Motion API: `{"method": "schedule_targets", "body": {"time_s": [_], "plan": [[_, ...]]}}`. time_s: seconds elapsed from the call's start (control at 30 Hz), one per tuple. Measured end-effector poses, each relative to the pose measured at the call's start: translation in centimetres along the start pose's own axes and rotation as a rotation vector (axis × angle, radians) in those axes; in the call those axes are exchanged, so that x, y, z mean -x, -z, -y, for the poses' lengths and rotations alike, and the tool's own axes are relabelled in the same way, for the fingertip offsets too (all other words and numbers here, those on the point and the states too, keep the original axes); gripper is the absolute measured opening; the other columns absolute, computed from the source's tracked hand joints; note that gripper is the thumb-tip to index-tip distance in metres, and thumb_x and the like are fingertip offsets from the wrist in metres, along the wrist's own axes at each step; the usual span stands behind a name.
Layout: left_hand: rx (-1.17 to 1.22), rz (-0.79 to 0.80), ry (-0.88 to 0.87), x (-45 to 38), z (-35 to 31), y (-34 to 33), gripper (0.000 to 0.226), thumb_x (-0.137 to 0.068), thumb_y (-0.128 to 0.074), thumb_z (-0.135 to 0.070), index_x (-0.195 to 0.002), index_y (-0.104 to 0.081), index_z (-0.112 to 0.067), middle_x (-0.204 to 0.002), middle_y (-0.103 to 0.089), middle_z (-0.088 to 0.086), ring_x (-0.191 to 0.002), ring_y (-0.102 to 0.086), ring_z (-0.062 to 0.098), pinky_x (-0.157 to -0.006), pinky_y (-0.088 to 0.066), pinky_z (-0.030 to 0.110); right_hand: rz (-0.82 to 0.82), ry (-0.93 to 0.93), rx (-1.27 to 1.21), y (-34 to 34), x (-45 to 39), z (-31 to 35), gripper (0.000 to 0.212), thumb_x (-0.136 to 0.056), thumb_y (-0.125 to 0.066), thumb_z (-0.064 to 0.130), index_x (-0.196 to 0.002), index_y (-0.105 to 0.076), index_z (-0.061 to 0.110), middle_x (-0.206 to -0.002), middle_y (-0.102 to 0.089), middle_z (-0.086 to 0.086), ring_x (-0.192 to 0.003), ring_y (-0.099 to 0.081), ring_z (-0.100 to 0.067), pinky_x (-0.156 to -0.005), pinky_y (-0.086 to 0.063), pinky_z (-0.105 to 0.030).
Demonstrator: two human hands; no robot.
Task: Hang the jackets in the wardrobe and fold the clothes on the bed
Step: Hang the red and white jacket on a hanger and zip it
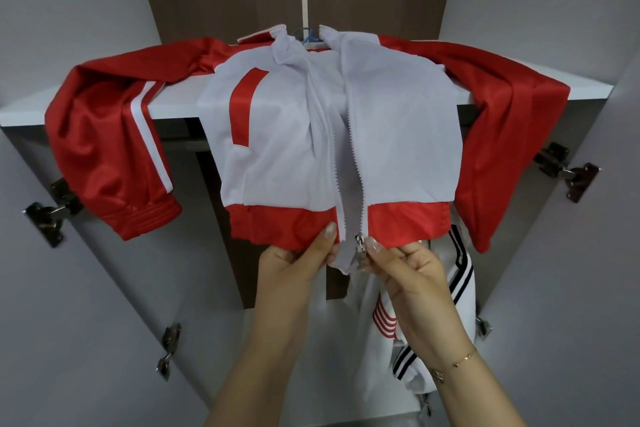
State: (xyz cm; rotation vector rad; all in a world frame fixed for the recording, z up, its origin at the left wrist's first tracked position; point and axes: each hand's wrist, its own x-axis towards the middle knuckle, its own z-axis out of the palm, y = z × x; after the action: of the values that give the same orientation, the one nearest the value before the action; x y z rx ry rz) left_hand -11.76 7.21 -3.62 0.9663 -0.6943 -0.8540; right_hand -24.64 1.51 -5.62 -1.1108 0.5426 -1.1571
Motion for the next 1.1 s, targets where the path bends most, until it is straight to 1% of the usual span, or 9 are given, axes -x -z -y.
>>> {"method": "schedule_targets", "body": {"time_s": [0.1,0.17,0.23,0.43,0.6,0.77,0.87,0.97,1.1], "plan": [[0.016,0.011,-0.012,0.2,0.1,-0.7,0.007,-0.077,-0.072,-0.025,-0.074,-0.078,-0.027,-0.076,-0.073,-0.004,-0.074,-0.070,0.008,-0.070,-0.054,0.018,0.000,0.023,0.024,-0.2,0.4,0.0,0.027,-0.074,-0.075,0.030,-0.096,-0.076,0.014,-0.096,-0.074,-0.014,-0.086,-0.069,-0.022,-0.079,-0.055,-0.025],[0.019,0.036,-0.014,0.3,0.3,-1.0,0.009,-0.080,-0.072,-0.022,-0.073,-0.077,-0.023,-0.078,-0.073,0.003,-0.075,-0.070,0.014,-0.071,-0.055,0.022,-0.003,0.031,0.016,-0.5,0.5,0.0,0.029,-0.075,-0.075,0.030,-0.099,-0.076,0.013,-0.101,-0.073,-0.016,-0.092,-0.070,-0.027,-0.082,-0.056,-0.029],[0.024,0.020,-0.001,0.3,0.5,-1.1,0.007,-0.080,-0.073,-0.022,-0.075,-0.078,-0.022,-0.081,-0.074,0.006,-0.077,-0.071,0.018,-0.072,-0.056,0.024,-0.018,0.042,0.000,-0.7,0.6,-0.1,0.029,-0.075,-0.075,0.029,-0.099,-0.075,0.012,-0.102,-0.073,-0.017,-0.093,-0.070,-0.027,-0.085,-0.056,-0.032],[0.040,-0.006,0.008,0.1,0.5,-0.9,0.009,-0.071,-0.076,-0.032,-0.074,-0.078,-0.024,-0.080,-0.073,0.004,-0.077,-0.071,0.016,-0.071,-0.055,0.021,-0.065,0.065,-0.006,-0.8,0.7,-0.2,0.028,-0.079,-0.073,0.025,-0.101,-0.073,0.008,-0.101,-0.072,-0.020,-0.096,-0.068,-0.036,-0.090,-0.055,-0.038],[0.065,0.035,-0.010,0.1,0.6,-1.1,0.005,-0.074,-0.074,-0.028,-0.073,-0.077,-0.024,-0.082,-0.073,0.004,-0.079,-0.070,0.017,-0.072,-0.055,0.023,-0.096,0.084,0.001,-1.1,0.7,-0.7,0.030,-0.081,-0.071,0.021,-0.103,-0.069,0.000,-0.099,-0.071,-0.023,-0.096,-0.065,-0.044,-0.092,-0.055,-0.043],[0.063,0.012,-0.008,-0.1,0.7,-0.8,0.006,-0.076,-0.073,-0.025,-0.076,-0.078,-0.026,-0.084,-0.075,0.002,-0.081,-0.072,0.015,-0.073,-0.055,0.021,-0.140,0.109,-0.038,-1.3,0.7,-0.7,0.026,-0.079,-0.070,0.016,-0.101,-0.070,0.003,-0.096,-0.073,-0.020,-0.088,-0.069,-0.032,-0.084,-0.057,-0.033],[0.057,0.031,-0.013,-0.1,0.8,-0.9,0.008,-0.079,-0.072,-0.023,-0.077,-0.078,-0.027,-0.086,-0.075,0.002,-0.083,-0.072,0.016,-0.074,-0.055,0.021,-0.133,0.107,-0.056,-1.4,0.7,-0.7,0.027,-0.079,-0.070,0.016,-0.103,-0.070,0.003,-0.098,-0.073,-0.019,-0.092,-0.070,-0.030,-0.081,-0.055,-0.025],[0.052,0.024,-0.001,-0.1,1.1,-0.9,0.009,-0.081,-0.071,-0.022,-0.082,-0.079,-0.026,-0.089,-0.076,0.003,-0.086,-0.073,0.016,-0.075,-0.055,0.021,-0.138,0.111,-0.055,-1.4,0.7,-0.8,0.028,-0.078,-0.071,0.018,-0.104,-0.071,0.005,-0.099,-0.073,-0.017,-0.095,-0.070,-0.031,-0.083,-0.055,-0.025],[0.022,0.017,0.000,-0.1,1.5,-0.9,0.010,-0.079,-0.073,-0.029,-0.083,-0.078,-0.020,-0.088,-0.074,0.008,-0.086,-0.071,0.020,-0.080,-0.056,0.028,-0.157,0.146,-0.049,-1.6,0.7,-0.8,0.019,-0.078,-0.072,0.017,-0.097,-0.075,0.014,-0.094,-0.075,-0.012,-0.086,-0.071,-0.022,-0.079,-0.055,-0.023]]}}
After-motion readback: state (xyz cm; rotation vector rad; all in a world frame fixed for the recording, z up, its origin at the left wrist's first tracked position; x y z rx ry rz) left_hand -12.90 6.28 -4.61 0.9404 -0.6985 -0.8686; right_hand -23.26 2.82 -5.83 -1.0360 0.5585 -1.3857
